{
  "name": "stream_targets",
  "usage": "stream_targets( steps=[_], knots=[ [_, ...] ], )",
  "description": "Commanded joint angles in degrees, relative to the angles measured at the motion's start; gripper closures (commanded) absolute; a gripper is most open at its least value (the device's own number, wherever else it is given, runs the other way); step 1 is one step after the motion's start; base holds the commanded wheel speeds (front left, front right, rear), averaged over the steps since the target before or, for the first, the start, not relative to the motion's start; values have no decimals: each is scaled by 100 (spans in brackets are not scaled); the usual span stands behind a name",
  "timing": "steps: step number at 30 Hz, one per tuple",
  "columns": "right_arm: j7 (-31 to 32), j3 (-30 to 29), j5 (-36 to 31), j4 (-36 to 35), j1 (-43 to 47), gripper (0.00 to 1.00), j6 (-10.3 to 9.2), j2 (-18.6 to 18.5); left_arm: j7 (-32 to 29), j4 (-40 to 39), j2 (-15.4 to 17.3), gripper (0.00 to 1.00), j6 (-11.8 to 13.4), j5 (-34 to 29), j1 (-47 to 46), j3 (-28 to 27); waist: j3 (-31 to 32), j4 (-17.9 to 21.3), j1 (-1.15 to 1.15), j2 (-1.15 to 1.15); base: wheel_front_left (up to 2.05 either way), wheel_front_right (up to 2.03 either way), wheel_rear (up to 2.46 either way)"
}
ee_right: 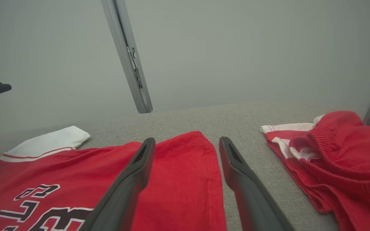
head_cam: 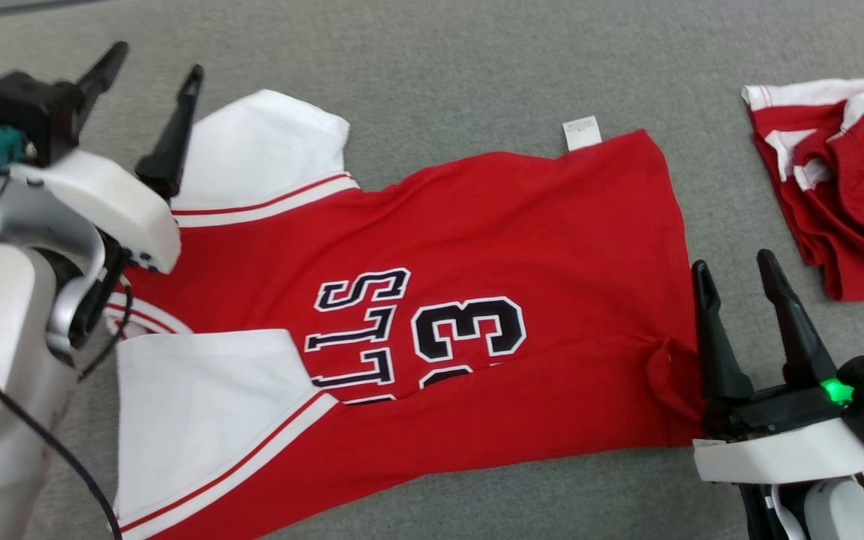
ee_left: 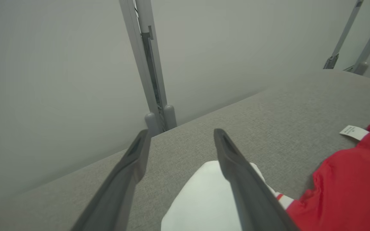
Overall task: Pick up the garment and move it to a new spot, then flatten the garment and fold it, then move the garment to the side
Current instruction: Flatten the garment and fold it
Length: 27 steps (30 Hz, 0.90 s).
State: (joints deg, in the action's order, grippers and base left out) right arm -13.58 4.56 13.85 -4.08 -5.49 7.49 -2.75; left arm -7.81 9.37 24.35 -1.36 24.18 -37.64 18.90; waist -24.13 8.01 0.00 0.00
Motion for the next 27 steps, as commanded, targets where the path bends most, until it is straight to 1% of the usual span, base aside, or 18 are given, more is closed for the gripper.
stream_targets(
  steps=[1,4,8,9,13,15,16,17,18,19,20,25,27],
  knots=[
    [-68,56,64,60,-91,0,2,-24,-82,384,36,0,-127,47,-245,26,-243,242,0,0,0,0,0],
    [-120,120,141,157,-167,0,2,-29,-193,1263,-3,0,-330,163,-656,110,-374,357,0,0,0,0,0],
    [-155,206,170,265,-258,0,2,-28,-265,2268,-49,0,-472,230,-1017,261,-457,443,0,0,0,0,0],
    [-155,206,170,265,-258,0,2,-28,-265,2268,-49,0,-472,230,-1017,261,-457,443,0,0,0,0,0],
    [-176,191,162,385,-283,0,2,-29,-360,2949,-139,0,-557,314,-1197,442,-452,435,0,0,0,0,0],
    [-170,142,134,424,-289,0,2,-28,-478,3168,-260,0,-578,398,-1191,573,-433,387,0,0,0,0,0],
    [-170,109,122,435,-304,0,2,-27,-562,3245,-305,2,-597,440,-1200,661,-428,354,0,0,0,0,0],
    [-169,84,115,454,-342,0,2,-27,-620,3295,-328,31,-612,488,-1207,731,-424,328,0,0,0,0,0],
    [-169,77,115,482,-404,0,2,-27,-620,3328,-341,64,-616,523,-1226,780,-423,309,0,0,0,0,0],
    [-170,69,115,534,-481,0,2,-29,-617,3356,-349,100,-622,565,-1258,822,-421,291,0,0,0,0,0],
    [-170,69,82,588,-584,0,2,-28,-639,3376,-355,100,-614,602,-1284,869,-417,275,0,0,0,0,0],
    [-96,-18,23,1001,-1312,0,2,-37,-377,3282,-384,100,-609,754,-1442,1084,-362,157,0,0,0,0,0],
    [-62,-70,24,1205,-1665,0,2,-113,-242,3223,-406,100,-610,767,-1533,1137,-343,100,0,0,0,0,0]
  ],
)
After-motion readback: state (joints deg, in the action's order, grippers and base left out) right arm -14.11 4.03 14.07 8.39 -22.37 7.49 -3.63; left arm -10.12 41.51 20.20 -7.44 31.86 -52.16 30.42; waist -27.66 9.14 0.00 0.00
